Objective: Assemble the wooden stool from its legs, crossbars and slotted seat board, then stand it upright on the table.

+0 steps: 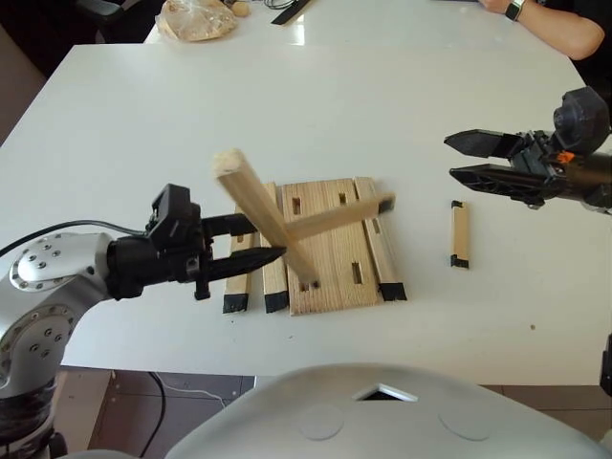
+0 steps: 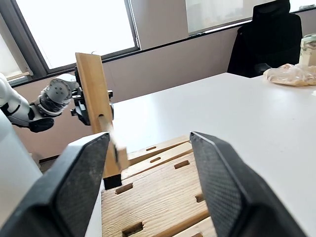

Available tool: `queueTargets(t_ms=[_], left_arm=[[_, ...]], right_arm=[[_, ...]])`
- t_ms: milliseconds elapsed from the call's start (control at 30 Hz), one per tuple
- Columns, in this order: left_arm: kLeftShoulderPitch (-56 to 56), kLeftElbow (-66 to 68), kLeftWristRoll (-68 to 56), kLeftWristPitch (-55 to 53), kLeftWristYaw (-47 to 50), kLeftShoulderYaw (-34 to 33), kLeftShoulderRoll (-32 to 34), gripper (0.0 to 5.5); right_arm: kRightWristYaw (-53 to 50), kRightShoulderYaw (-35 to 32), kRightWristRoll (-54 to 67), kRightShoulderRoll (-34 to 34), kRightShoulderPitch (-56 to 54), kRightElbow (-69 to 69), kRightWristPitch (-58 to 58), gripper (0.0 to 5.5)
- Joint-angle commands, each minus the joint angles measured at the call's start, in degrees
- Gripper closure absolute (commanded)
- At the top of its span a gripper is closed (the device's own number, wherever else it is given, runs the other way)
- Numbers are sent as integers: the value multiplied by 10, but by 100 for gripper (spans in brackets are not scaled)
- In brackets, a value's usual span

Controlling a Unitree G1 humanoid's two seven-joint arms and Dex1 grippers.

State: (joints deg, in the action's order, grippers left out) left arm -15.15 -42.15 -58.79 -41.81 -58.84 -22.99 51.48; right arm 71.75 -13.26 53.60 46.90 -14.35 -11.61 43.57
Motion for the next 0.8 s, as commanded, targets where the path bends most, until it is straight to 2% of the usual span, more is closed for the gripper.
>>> queueTargets(t_ms=[33,367,600,800], left_arm=[[-28,6,17,4,-46,-30,40,344],[7,17,28,23,-29,-8,26,344],[17,20,63,63,-1,32,-16,344],[13,29,130,112,-14,83,-25,344]], right_arm=[[-19,-4,-19,-10,43,-33,-24,251],[-28,11,-48,-16,65,-38,-54,251],[-27,23,-70,-13,58,-23,-72,251],[-22,32,-78,-13,50,-16,-77,251]])
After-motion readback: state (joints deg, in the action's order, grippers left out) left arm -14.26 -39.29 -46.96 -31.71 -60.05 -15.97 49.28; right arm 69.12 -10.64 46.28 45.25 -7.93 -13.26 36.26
